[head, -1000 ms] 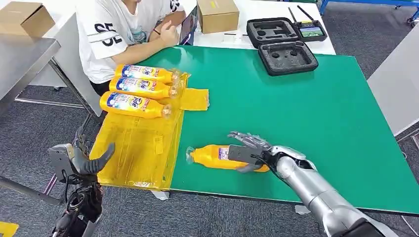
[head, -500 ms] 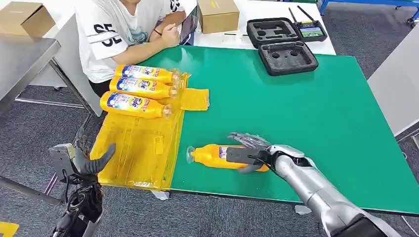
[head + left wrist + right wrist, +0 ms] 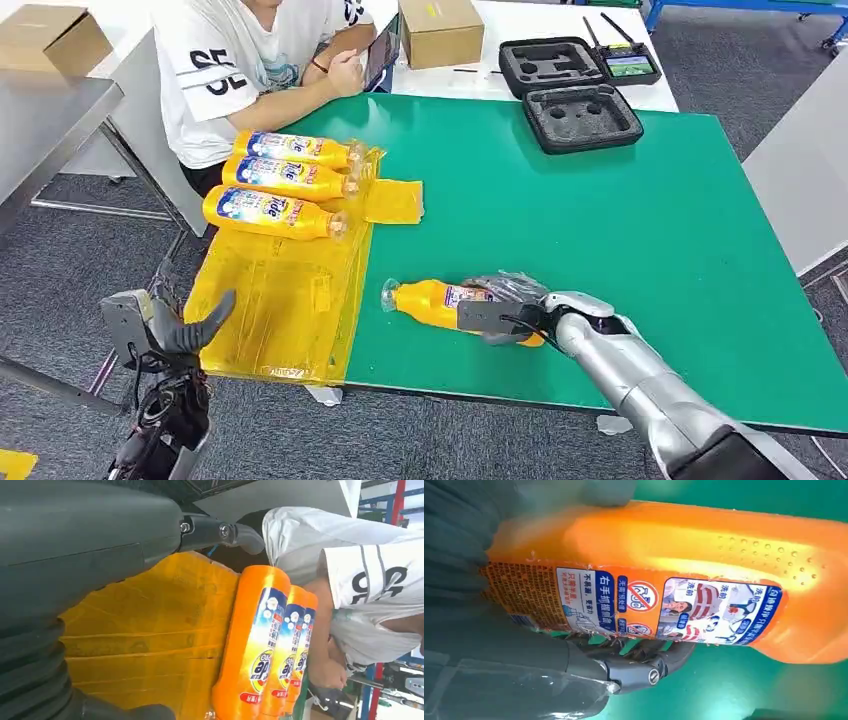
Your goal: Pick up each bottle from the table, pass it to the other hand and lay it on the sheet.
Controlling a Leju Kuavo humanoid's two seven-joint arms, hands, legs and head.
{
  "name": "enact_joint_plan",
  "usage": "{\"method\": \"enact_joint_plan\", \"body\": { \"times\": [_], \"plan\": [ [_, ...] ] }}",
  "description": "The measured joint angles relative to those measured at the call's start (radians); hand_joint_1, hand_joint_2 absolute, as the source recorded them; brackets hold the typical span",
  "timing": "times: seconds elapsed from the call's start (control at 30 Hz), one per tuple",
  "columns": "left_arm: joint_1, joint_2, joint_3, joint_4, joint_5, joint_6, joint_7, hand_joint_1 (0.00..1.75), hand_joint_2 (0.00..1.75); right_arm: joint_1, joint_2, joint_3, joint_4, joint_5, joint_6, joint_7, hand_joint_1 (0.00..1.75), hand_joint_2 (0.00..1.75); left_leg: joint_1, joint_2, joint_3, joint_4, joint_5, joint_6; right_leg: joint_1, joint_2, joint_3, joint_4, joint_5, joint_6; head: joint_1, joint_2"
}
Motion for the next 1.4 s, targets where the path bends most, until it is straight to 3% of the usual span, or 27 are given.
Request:
{"method": "enact_joint_plan", "body": {
  "times": [0.53,0.7,0.9,1.03,1.23,1.4],
  "plan": [
    [-0.009,-0.003,-0.01,0.006,-0.006,0.0,0.006,0.0,1.75,0.001,0.004,0.006,0.007,0.005,-0.035,-0.003,1.75,1.75,0.0,0.0,0.001,0.0,0.0,0.0,0.0,0.0,0.001,0.0,0.0,0.0,0.0,0.0],
    [-0.001,-0.008,-0.01,0.005,-0.009,-0.005,0.001,0.0,1.75,0.058,0.017,-0.055,-0.034,-0.092,-0.197,-0.088,1.75,1.75,0.0,0.0,-0.001,0.0,0.0,0.0,0.0,0.0,0.001,0.0,0.0,0.0,0.0,0.0],
    [0.02,-0.018,-0.01,0.0,0.047,-0.057,0.0,0.0,1.75,0.172,0.084,-0.242,-0.203,-0.349,-0.442,-0.323,1.75,1.75,0.0,0.0,-0.002,0.0,0.0,0.0,0.001,0.0,-0.001,0.0,-0.001,0.0,0.0,0.0],
    [0.049,-0.021,-0.025,-0.037,0.105,-0.105,0.039,0.0,1.75,0.222,0.142,-0.324,-0.287,-0.462,-0.542,-0.41,1.75,1.75,0.0,0.0,-0.003,0.0,-0.001,0.0,0.001,0.0,-0.003,0.0,-0.001,0.0,0.0,0.0],
    [0.071,-0.022,-0.081,-0.091,0.162,-0.159,0.082,0.0,1.75,0.299,0.188,-0.356,-0.365,-0.498,-0.627,-0.433,1.75,1.75,0.0,0.0,-0.004,0.0,-0.001,0.0,0.0,0.0,-0.004,0.0,-0.001,0.0,0.0,0.0],
    [0.089,-0.021,-0.133,-0.137,0.204,-0.212,0.116,0.0,1.75,0.325,0.211,-0.362,-0.378,-0.547,-0.607,-0.433,1.75,1.75,0.0,0.0,-0.004,0.0,-0.001,0.0,0.0,0.0,-0.004,0.0,-0.001,0.0,0.0,0.0]
  ]
}}
